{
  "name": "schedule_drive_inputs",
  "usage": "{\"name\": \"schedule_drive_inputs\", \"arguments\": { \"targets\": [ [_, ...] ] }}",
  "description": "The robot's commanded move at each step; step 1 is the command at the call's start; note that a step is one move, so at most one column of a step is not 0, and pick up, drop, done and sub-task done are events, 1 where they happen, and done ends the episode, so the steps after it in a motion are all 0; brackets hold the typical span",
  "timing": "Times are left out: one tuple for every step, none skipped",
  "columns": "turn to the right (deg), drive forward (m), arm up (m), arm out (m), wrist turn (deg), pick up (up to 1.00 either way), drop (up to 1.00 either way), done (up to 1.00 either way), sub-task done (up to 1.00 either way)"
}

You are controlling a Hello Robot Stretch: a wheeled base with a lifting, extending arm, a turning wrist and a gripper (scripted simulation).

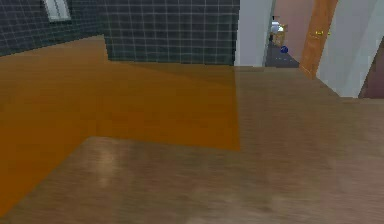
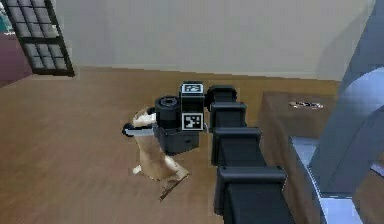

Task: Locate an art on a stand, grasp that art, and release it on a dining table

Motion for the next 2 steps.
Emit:
{"name": "schedule_drive_inputs", "arguments": {
  "targets": [
    [9.0, 0.00, 0.00, 0.00, 0.0, 0.00, 0.00, 0.00, 0.00],
    [0.0, 0.20, 0.00, 0.00, 0.0, 0.00, 0.00, 0.00, 0.00]
  ]
}}
